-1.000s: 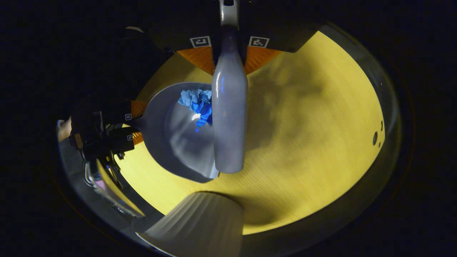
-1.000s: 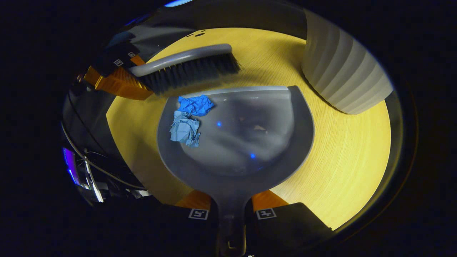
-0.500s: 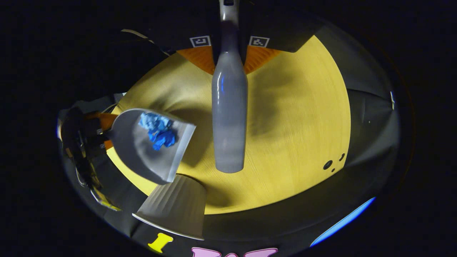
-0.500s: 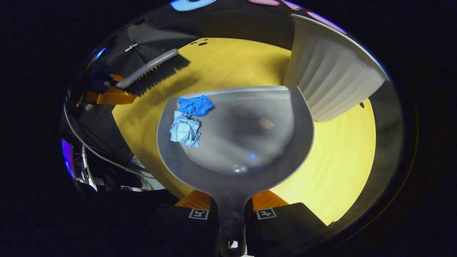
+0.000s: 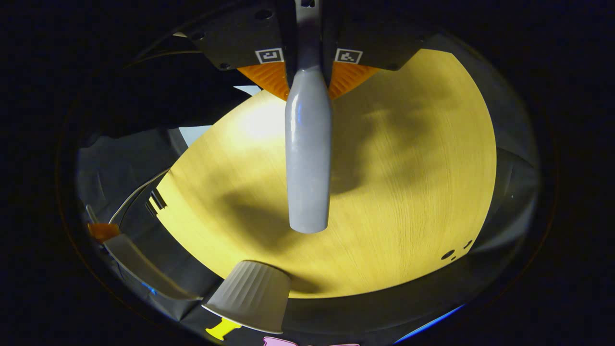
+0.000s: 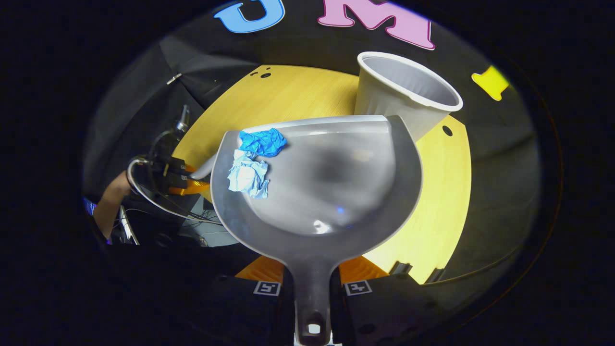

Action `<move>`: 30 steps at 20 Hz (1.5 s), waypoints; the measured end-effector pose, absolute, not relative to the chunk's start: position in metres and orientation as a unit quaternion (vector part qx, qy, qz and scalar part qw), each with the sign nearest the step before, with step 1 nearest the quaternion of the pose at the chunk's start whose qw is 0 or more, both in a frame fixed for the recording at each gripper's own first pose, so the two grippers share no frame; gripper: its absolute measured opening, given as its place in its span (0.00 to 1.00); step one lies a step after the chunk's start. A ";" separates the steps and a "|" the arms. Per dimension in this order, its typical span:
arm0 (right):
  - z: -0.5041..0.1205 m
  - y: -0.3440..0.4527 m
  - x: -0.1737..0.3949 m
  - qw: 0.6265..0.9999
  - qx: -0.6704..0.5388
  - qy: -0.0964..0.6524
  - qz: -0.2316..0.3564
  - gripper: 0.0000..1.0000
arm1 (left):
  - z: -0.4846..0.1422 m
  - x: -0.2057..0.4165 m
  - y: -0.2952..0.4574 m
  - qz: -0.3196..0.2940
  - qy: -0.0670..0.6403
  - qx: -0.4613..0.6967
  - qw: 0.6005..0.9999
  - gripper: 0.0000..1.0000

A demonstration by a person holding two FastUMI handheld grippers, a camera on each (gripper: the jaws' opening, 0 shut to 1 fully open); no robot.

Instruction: Pick up the small broom and dustpan from the desktop, sweep the trash into the dustpan with the broom, and then empty the trash into the garbage bin.

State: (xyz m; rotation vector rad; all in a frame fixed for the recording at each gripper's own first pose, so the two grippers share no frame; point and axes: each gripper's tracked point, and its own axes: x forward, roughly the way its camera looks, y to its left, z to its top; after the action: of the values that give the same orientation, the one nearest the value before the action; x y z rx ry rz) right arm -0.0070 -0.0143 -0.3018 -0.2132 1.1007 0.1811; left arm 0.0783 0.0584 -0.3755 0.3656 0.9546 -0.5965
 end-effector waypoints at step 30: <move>-0.282 -0.184 0.226 0.908 -0.190 0.362 -0.096 0.33 | -0.336 0.081 0.082 -0.094 0.419 -0.045 0.902 0.24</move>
State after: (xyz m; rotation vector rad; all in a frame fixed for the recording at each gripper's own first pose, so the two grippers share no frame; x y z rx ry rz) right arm 0.2257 -0.1840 -0.2824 -0.3912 0.7480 -0.1974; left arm 0.0811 0.0818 -0.3362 -0.0935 0.8662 -0.1940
